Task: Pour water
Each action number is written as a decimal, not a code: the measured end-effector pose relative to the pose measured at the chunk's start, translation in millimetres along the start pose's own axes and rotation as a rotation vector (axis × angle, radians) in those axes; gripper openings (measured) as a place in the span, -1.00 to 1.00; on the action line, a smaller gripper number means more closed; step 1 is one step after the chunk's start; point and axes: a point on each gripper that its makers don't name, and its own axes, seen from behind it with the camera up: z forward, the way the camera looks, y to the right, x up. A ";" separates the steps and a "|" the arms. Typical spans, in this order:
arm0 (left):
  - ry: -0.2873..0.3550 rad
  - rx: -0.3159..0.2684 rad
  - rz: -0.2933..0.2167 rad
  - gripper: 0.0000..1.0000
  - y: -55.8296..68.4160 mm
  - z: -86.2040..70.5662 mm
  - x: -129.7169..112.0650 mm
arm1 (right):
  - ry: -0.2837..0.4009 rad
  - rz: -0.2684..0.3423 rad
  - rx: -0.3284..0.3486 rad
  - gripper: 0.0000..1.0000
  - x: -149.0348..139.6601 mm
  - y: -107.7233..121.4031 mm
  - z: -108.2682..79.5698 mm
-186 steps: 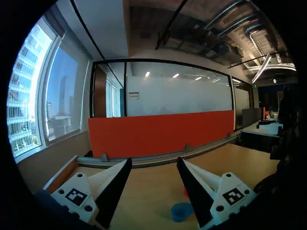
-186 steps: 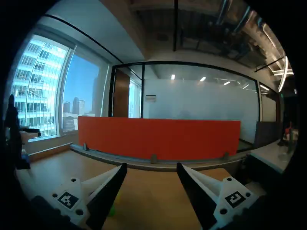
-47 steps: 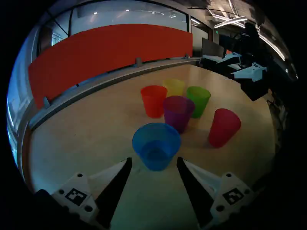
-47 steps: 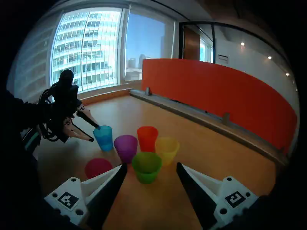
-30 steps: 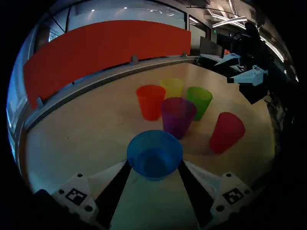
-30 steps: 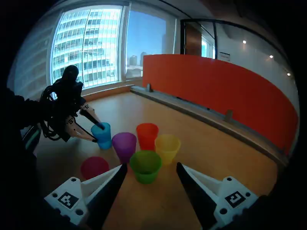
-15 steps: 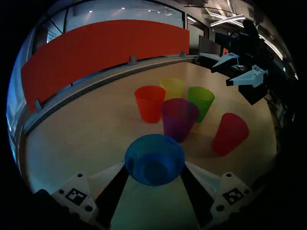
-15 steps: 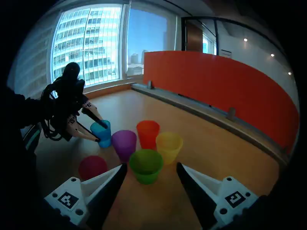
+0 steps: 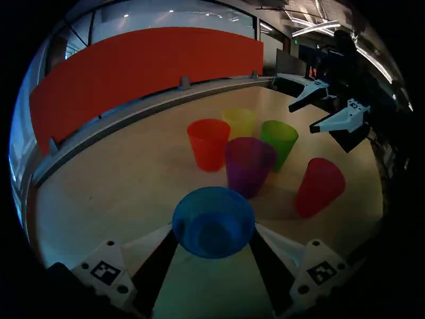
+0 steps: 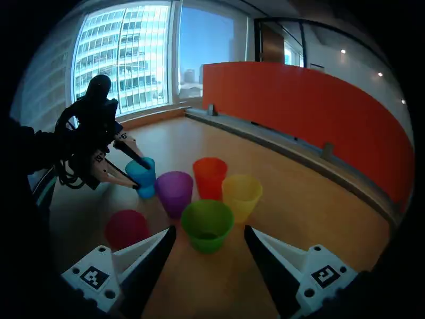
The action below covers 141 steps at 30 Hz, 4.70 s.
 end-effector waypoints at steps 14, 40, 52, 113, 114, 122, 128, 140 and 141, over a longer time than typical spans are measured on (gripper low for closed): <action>0.004 0.002 0.010 0.70 -0.1 0.8 2.5 | -0.059 -0.016 0.010 0.99 -24.3 -6.6 26.9; 0.013 0.003 0.008 0.70 -0.2 -0.4 3.9 | -0.070 -0.010 0.016 0.84 -28.1 -5.6 65.2; 0.041 0.013 0.005 0.70 -2.1 -9.3 16.0 | -0.021 0.012 0.014 0.77 -9.7 -5.5 55.8; 0.452 0.133 -0.037 0.70 15.1 -142.3 147.5 | 0.375 -0.042 -0.074 0.78 129.5 -33.6 -87.6; 0.454 0.132 -0.037 0.70 15.8 -143.0 148.2 | 0.378 -0.043 -0.075 0.78 130.5 -33.5 -88.5; 0.468 0.125 -0.031 0.70 20.0 -146.1 154.7 | 0.403 -0.049 -0.078 0.78 138.0 -34.1 -92.4; 0.483 0.126 -0.026 0.70 20.8 -147.7 158.9 | 0.413 -0.050 -0.085 0.78 140.7 -33.4 -93.2; 0.495 0.135 0.006 0.70 22.7 -148.0 165.6 | 0.428 -0.060 -0.077 0.77 142.0 -36.4 -95.9; 0.498 0.135 0.009 0.70 23.4 -148.3 166.6 | 0.430 -0.061 -0.075 0.77 142.2 -37.2 -96.0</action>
